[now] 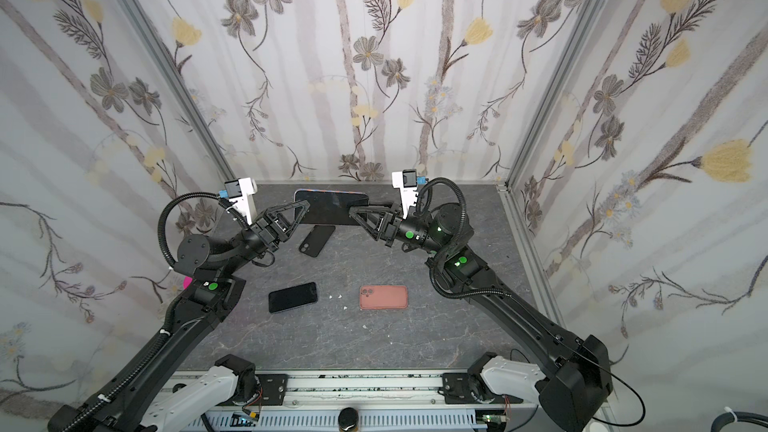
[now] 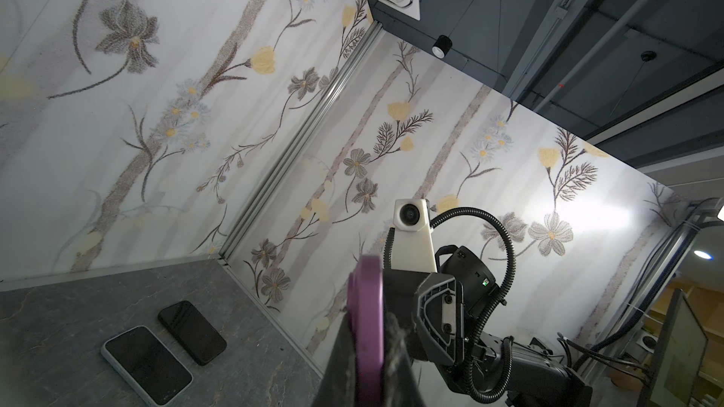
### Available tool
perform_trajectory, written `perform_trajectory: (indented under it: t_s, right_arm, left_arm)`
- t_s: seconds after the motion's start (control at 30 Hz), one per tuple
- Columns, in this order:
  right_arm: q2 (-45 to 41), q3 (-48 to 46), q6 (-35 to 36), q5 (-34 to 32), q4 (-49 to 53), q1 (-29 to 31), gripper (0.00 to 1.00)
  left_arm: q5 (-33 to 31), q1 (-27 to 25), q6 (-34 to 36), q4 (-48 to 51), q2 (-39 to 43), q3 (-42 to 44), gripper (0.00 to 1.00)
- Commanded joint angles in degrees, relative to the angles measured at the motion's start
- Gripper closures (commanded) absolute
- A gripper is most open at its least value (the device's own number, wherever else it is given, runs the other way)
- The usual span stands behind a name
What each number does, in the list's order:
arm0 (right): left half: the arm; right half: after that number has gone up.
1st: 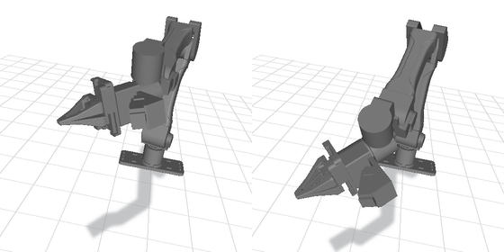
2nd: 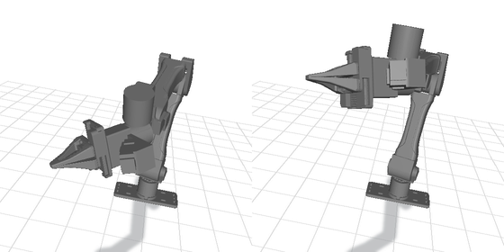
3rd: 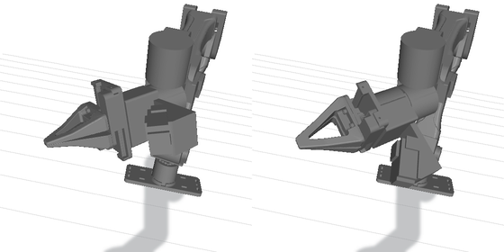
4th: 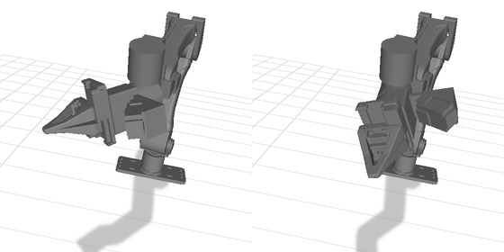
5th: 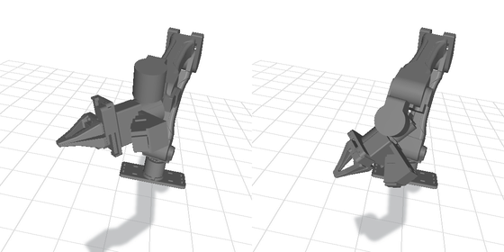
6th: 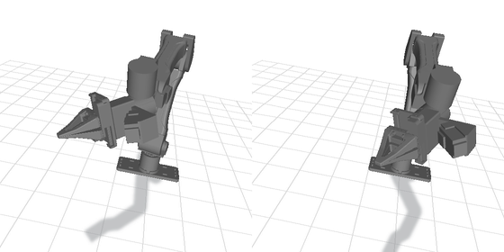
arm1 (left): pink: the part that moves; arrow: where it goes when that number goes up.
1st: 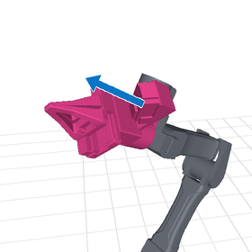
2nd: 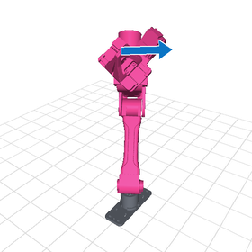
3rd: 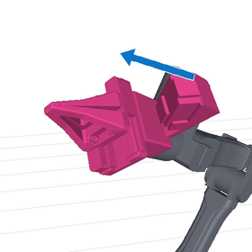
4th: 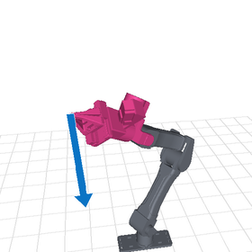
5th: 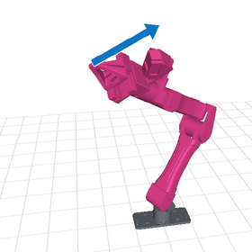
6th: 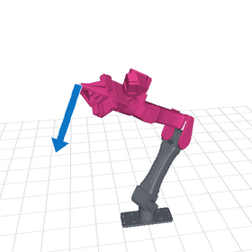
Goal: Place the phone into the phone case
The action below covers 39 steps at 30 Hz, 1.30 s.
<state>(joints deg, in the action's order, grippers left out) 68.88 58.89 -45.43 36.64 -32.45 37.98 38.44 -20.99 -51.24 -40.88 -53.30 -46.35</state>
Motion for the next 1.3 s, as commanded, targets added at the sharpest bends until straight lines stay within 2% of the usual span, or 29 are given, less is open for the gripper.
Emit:
perform_trajectory:
  t_s: [0.0, 0.23, 0.3, 0.47, 0.5, 0.53, 0.6, 0.63, 0.77, 1.0, 1.27]
  right_arm:
    - [0.84, -0.03, -4.23, 5.13, -9.16, 0.47, 0.60]
    - [0.89, 0.26, -4.76, 5.99, -10.06, 0.96, 0.93]
    - [0.57, 0.10, -4.42, 5.82, -9.64, 1.03, 0.99]
    - [-0.23, -0.19, -3.58, 4.64, -8.24, 0.98, 1.00]
    - [-0.32, -0.11, -3.34, 4.21, -7.69, 0.96, 1.00]
    - [-0.49, 0.06, -2.90, 3.62, -6.62, 1.01, 1.00]
    - [-0.89, 0.62, -1.73, 1.92, -3.49, 0.90, 1.00]
    - [-1.03, 0.99, -0.97, 0.92, -1.30, 0.78, 1.00]
    - [-1.77, 1.41, 0.42, -1.19, 3.47, -0.12, 1.00]
    - [-4.03, 1.66, 3.14, -4.14, 10.15, -1.30, 1.00]
    - [-7.29, 0.98, 6.77, -8.61, 20.40, -3.25, 1.00]
  left_arm:
    - [0.79, -0.26, -0.43, -4.74, -0.04, -0.15, 1.00]
    - [0.65, -0.45, -0.35, -4.44, 0.38, 0.36, 1.00]
    - [0.46, -0.45, -0.17, -4.23, 0.70, 0.47, 1.00]
    - [-1.30, -0.45, 0.57, -2.63, 1.41, 0.77, 1.00]
    - [-1.72, -0.46, 0.77, -2.15, 1.45, 0.69, 0.94]
    - [-2.19, -0.45, 1.09, -1.68, 1.69, 0.80, 0.78]
    - [-2.87, -0.45, 1.60, -1.26, 2.06, 0.90, 0.62]
    - [-3.31, -0.45, 1.86, -0.94, 2.21, 1.12, 0.50]
    - [-6.24, -0.46, 4.04, 4.17, 3.10, 0.71, 0.33]
    - [-12.70, -0.43, 8.65, 14.22, 4.52, 0.49, 0.29]
    - [-16.98, -0.45, 10.98, 23.84, 4.85, 0.80, 0.30]
